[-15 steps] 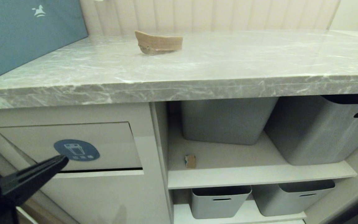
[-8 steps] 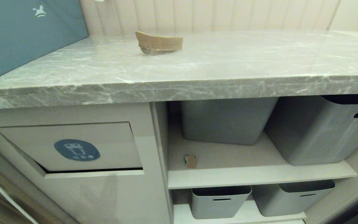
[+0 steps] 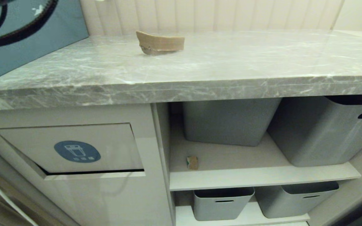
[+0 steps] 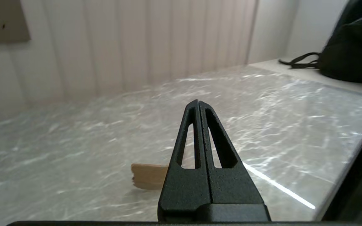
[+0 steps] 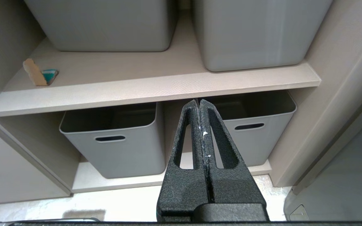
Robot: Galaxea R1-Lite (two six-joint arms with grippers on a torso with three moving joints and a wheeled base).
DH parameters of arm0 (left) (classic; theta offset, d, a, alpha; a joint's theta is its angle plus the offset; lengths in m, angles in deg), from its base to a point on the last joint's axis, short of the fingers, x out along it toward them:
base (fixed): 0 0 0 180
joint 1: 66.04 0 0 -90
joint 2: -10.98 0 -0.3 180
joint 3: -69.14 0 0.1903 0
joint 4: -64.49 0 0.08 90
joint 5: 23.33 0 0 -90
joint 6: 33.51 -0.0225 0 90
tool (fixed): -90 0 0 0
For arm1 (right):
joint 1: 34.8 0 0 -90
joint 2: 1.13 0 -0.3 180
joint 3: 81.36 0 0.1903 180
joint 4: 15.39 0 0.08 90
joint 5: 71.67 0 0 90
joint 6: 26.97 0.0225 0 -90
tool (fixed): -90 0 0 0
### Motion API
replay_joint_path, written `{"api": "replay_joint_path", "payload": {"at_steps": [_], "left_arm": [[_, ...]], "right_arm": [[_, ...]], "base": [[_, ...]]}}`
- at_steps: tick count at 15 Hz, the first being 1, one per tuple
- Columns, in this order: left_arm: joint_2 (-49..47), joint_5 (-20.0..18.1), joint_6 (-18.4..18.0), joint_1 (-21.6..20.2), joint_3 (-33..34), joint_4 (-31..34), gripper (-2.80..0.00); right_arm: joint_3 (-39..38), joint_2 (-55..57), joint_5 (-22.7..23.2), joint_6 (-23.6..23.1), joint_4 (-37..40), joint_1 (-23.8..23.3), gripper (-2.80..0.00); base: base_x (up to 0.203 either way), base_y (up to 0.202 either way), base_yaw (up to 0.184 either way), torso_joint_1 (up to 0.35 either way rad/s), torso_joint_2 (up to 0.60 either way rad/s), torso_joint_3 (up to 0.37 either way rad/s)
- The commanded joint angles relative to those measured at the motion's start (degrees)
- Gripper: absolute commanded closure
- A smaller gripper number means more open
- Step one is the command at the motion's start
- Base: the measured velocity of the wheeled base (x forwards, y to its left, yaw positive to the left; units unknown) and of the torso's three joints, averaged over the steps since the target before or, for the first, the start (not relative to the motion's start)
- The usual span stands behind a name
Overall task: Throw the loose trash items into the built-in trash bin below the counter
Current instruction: Pick up the garbage
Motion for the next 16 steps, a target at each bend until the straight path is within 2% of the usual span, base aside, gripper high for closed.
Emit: {"api": "replay_joint_path", "payload": {"at_steps": [1,7,9,11,16], "left_arm": [[-3.1,0.8,0.0,-0.2,-1.4,0.4,0.00],[-4.3,1.5,-0.2,0.0,-0.7,0.6,0.00],[-3.7,3.8,-1.4,0.0,0.2,0.8,0.00],[-3.1,4.0,-1.6,0.0,1.8,0.8,0.00],[-3.3,4.0,-1.8,0.0,1.8,2.9,0.00]], "right_arm": [[-0.1,0.1,0.0,0.0,0.0,0.0,0.00],[-0.1,0.1,0.0,0.0,0.0,0.0,0.00],[-0.1,0.1,0.1,-0.6,0.0,0.0,0.00],[-0.1,0.1,0.1,-0.6,0.0,0.0,0.00],[-0.1,0.1,0.2,-0.7,0.0,0.0,0.00]], "base": [[0.000,0.000,0.000,0.000,0.00,0.000],[0.000,0.000,0.000,0.000,0.00,0.000],[0.000,0.000,0.000,0.000,0.00,0.000],[0.000,0.000,0.000,0.000,0.00,0.000],[0.000,0.000,0.000,0.068,-0.27,-0.233]]}}
